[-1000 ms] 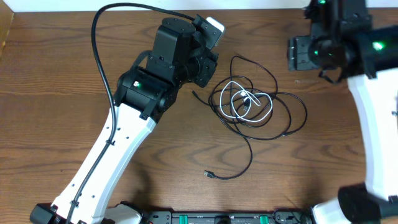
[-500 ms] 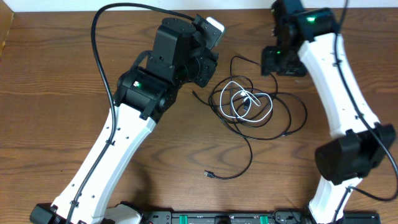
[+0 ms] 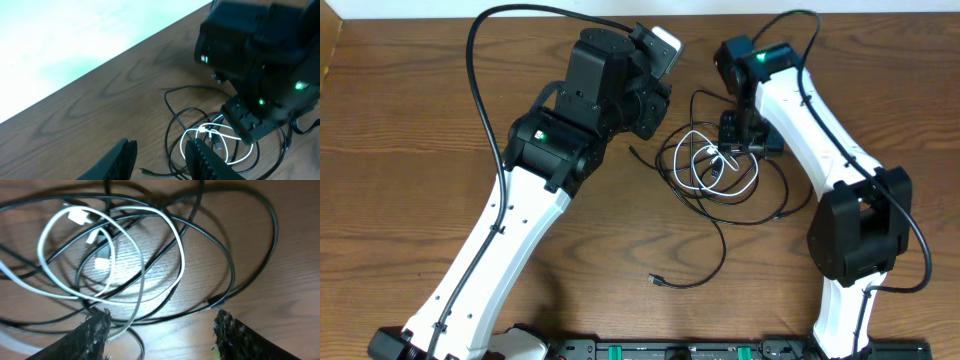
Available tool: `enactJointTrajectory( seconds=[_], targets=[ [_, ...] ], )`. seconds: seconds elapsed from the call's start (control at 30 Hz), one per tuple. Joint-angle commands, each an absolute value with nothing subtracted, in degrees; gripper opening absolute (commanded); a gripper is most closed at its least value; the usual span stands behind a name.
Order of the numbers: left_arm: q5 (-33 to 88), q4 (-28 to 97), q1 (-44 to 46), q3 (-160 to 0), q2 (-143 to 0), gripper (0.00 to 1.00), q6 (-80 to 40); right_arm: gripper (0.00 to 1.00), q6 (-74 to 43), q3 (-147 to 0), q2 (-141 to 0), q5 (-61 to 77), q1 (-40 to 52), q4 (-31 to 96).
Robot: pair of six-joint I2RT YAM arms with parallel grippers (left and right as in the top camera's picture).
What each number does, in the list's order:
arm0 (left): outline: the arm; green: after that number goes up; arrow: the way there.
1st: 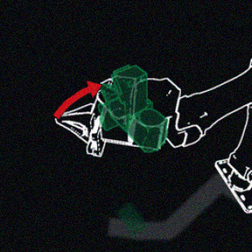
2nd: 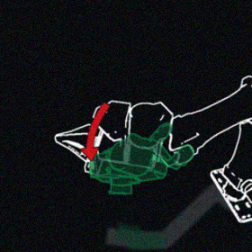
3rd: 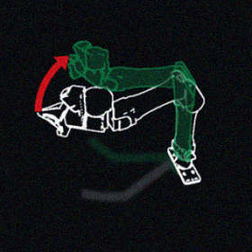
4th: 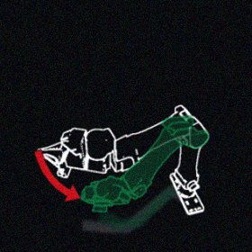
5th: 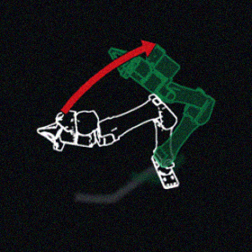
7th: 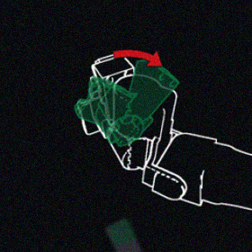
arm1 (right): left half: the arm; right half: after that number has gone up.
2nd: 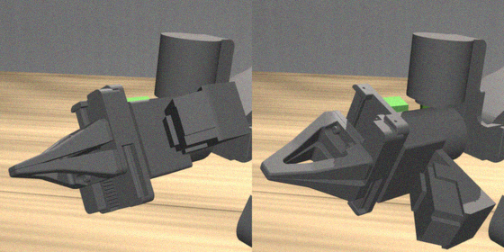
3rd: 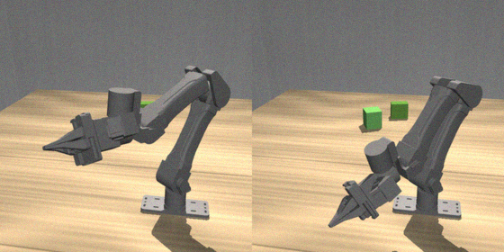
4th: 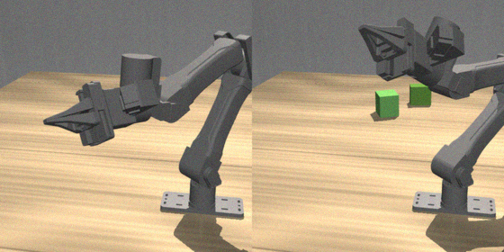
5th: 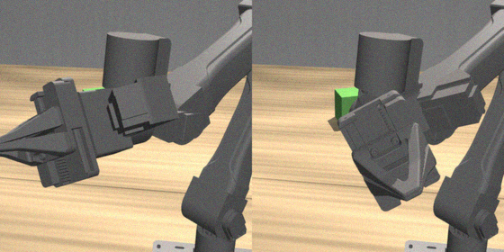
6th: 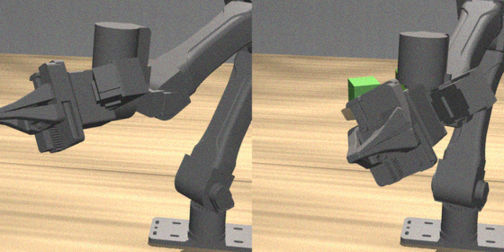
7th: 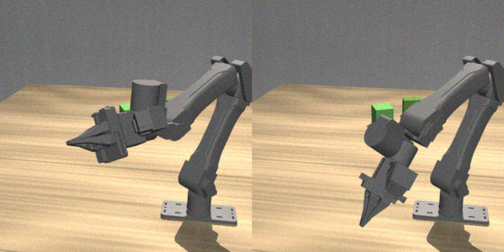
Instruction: Untangle cables
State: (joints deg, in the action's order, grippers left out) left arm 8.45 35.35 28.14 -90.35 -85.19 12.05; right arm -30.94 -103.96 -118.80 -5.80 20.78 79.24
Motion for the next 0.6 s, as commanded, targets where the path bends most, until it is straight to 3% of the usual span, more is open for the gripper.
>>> enactJointTrajectory(
  seconds=[0.0,0.57],
  targets=[
    [8.3,35.1,27.9,-90.5,-85.7,0.37,12.4,0.65,-34.1,-101.3,-119.2,-7.1,21.2,78.4],
    [8.3,35.0,27.9,-90.5,-85.7,0.37,12.4,0.66,-37.7,-92.1,-119.2,-5.2,23.7,72.7]
  ],
)
